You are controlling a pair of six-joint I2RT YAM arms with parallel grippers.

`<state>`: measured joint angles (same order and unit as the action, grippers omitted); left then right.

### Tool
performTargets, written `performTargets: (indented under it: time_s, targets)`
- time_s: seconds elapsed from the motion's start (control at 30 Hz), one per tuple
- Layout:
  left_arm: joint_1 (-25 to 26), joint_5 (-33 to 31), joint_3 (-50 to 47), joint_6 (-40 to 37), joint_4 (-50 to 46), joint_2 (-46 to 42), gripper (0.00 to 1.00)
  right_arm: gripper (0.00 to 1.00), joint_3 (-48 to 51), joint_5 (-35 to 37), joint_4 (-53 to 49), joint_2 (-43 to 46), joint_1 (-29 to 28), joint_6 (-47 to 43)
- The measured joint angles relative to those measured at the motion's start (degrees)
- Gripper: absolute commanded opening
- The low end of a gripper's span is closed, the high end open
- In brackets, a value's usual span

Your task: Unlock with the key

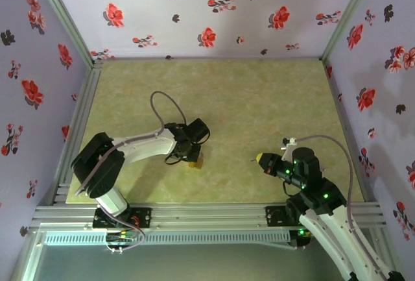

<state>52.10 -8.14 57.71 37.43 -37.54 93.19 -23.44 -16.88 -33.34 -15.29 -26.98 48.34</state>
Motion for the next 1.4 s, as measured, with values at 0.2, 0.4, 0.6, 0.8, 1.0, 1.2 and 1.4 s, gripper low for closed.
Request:
performTargets:
  time_s: [0.2, 0.4, 0.6, 0.8, 1.0, 1.2, 1.4]
  targets:
    - [0.0, 2.8, 0.5, 2.8, 0.5, -3.2, 0.44, 0.0, 0.0, 0.0, 0.0, -1.1, 0.0, 0.3]
    - [1.0, 2.7, 13.0, 2.7, -6.4, 3.7, 0.46, 0.0, 0.3, 0.0, 0.1, -1.2, 0.0, 0.4]
    - [4.1, 1.7, 20.7, 2.3, -13.4, 13.4, 0.45, 0.0, 0.3, 0.0, 0.1, -1.1, 0.0, 0.3]
    - [5.4, 1.1, 21.2, 2.5, -16.9, 15.7, 0.46, 0.0, 0.3, 0.0, 0.0, 0.0, 0.0, 0.3]
    - [5.4, 0.8, 19.9, 2.9, -16.7, 15.7, 0.45, 0.0, 0.9, 0.0, -0.2, 1.1, 0.0, 0.3]
    - [5.4, 0.8, 19.6, 3.0, -16.3, 15.7, 0.45, 0.0, 1.0, 0.0, -0.9, 1.2, 0.0, 0.3]
    - [5.4, 0.9, 18.4, 3.1, -15.0, 16.4, 0.45, 0.0, 1.0, 0.0, -0.9, 1.2, 0.0, 0.3]
